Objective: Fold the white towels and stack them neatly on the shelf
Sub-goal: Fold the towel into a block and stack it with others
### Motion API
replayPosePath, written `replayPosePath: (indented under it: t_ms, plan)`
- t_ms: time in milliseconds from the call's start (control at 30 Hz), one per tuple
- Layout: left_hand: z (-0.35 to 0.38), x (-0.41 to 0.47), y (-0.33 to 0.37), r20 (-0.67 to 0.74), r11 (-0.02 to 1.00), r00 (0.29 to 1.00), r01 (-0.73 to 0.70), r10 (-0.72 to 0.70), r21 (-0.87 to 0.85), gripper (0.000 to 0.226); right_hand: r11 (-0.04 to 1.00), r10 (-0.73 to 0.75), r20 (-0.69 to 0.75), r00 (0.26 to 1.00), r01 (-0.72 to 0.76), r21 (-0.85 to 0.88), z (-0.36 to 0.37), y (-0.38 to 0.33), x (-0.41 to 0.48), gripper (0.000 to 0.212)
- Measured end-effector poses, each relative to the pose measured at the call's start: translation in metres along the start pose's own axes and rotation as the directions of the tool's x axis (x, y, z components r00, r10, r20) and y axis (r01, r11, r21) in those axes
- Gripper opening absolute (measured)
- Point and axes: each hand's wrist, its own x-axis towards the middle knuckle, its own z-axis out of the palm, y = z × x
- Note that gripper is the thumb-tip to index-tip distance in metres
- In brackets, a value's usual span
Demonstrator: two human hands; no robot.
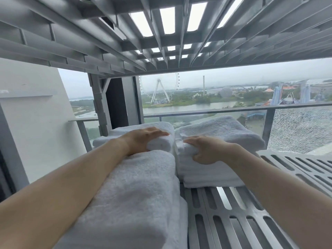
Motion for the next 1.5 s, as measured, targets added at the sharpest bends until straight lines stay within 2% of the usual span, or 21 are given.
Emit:
replayPosePath:
  t_ms: [133, 200, 300, 400, 533, 600, 700, 833, 967, 1033, 1267, 1433, 1500]
  plan:
    - [-0.001, -0.010, -0.009, -0.026, 0.996, 0.997, 0.075, -0.076, -0.054, 0.069, 0.997, -0.068, -0.018, 0.998, 0.069, 0.040, -0.004, -0.013, 0.006, 0.070]
    - [0.001, -0.014, -0.012, -0.037, 0.992, 0.993, 0.110, -0.112, -0.067, 0.069, 0.997, -0.079, -0.002, 0.997, 0.079, 0.002, -0.004, -0.011, 0.005, 0.087]
    - [0.003, -0.015, -0.009, -0.032, 0.991, 0.992, 0.116, -0.118, -0.062, 0.070, 0.996, -0.058, 0.022, 0.998, 0.060, -0.061, -0.006, 0.005, -0.005, 0.112]
    - [-0.004, -0.013, -0.007, 0.009, 0.990, 0.994, 0.113, -0.112, -0.088, 0.069, 0.995, -0.014, 0.042, 0.999, 0.018, -0.101, -0.016, 0.029, -0.021, 0.119]
    - [-0.027, -0.002, 0.011, -0.027, 0.939, 0.986, 0.148, -0.164, -0.311, 0.046, 0.984, 0.074, 0.009, 0.997, -0.072, -0.162, -0.040, 0.065, -0.047, 0.119]
    - [-0.034, 0.014, 0.033, -0.091, 0.963, 0.986, 0.111, -0.137, -0.247, 0.041, 0.975, 0.108, 0.009, 0.994, -0.104, -0.196, -0.046, 0.081, -0.059, 0.115]
    - [-0.030, 0.042, 0.079, -0.043, 0.996, 0.999, 0.021, -0.025, -0.090, 0.044, 0.964, 0.113, 0.029, 0.993, -0.102, -0.244, -0.038, 0.094, -0.067, 0.112]
    - [-0.002, 0.073, 0.124, 0.065, 0.995, 0.998, -0.017, 0.010, 0.102, 0.066, 0.940, 0.061, -0.056, 0.997, -0.077, -0.332, -0.018, 0.096, -0.066, 0.103]
    - [0.024, 0.077, 0.126, 0.116, 0.962, 0.992, 0.010, -0.043, 0.272, 0.108, 0.906, 0.037, -0.108, 0.993, -0.079, -0.415, -0.007, 0.098, -0.066, 0.099]
    - [0.030, 0.075, 0.122, 0.131, 0.953, 0.990, 0.008, -0.050, 0.303, 0.117, 0.910, 0.024, -0.136, 0.990, -0.078, -0.406, -0.004, 0.098, -0.066, 0.091]
    - [0.025, 0.075, 0.121, 0.081, 0.981, 0.996, -0.050, 0.036, 0.188, 0.109, 0.904, 0.045, -0.244, 0.969, -0.144, -0.402, -0.011, 0.097, -0.073, 0.070]
    - [0.023, 0.071, 0.122, 0.098, 0.994, 0.992, -0.087, 0.080, 0.072, 0.100, 0.902, 0.125, -0.142, 0.982, -0.172, -0.395, -0.012, 0.091, -0.079, 0.080]
    - [0.016, 0.068, 0.119, 0.105, 0.998, 0.993, -0.062, 0.059, 0.029, 0.089, 0.909, 0.132, -0.104, 0.986, -0.163, -0.384, -0.013, 0.082, -0.076, 0.086]
